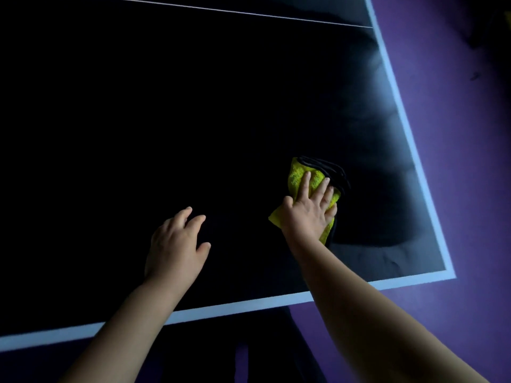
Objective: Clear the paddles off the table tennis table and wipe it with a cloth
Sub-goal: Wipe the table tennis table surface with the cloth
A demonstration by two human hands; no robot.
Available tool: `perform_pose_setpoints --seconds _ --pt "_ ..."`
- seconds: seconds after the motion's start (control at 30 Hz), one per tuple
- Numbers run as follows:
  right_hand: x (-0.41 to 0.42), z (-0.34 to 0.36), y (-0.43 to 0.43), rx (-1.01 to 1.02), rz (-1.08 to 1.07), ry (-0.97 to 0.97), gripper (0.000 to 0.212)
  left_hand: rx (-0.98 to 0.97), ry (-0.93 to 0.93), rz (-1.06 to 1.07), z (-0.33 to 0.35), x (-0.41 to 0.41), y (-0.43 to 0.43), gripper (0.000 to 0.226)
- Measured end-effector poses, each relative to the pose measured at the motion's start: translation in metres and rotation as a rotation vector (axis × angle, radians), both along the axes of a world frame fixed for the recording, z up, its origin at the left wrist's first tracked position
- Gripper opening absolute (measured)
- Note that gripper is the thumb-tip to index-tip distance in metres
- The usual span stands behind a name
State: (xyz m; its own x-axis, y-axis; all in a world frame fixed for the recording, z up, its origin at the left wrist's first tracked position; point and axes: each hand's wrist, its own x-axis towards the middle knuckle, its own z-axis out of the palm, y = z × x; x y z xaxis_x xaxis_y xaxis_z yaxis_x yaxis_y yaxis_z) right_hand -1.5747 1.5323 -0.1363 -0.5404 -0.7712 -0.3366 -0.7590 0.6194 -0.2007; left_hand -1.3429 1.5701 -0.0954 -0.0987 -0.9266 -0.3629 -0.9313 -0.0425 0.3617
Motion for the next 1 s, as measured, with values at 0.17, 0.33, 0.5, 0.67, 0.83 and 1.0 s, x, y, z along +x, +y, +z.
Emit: perform_pose_setpoints --seconds 0.17,0.33,0.5,0.67,0.83,1.0 --pt "0.112 -0.001 -0.016 -0.009 0.226 -0.025 0.078 0.006 -0.009 0.112 0.0 0.087 0.021 0.056" --pt "0.204 0.0 -0.014 -0.044 0.496 -0.059 0.078 0.018 -0.038 0.204 0.0 0.141 0.046 0.057" --pt "0.247 -0.003 0.008 -0.074 0.773 -0.046 0.077 0.025 -0.1 0.267 -0.001 0.157 0.064 0.06" --pt "0.231 -0.009 0.04 -0.123 1.034 -0.064 0.073 0.059 -0.128 0.25 0.001 0.132 0.071 0.062" --pt "0.171 -0.013 0.07 -0.187 1.111 -0.103 0.068 0.069 -0.155 0.183 0.005 0.079 0.073 0.058" --pt "0.06 -0.012 0.09 -0.207 0.98 -0.124 0.07 0.061 -0.123 0.074 0.011 -0.006 0.081 0.062"
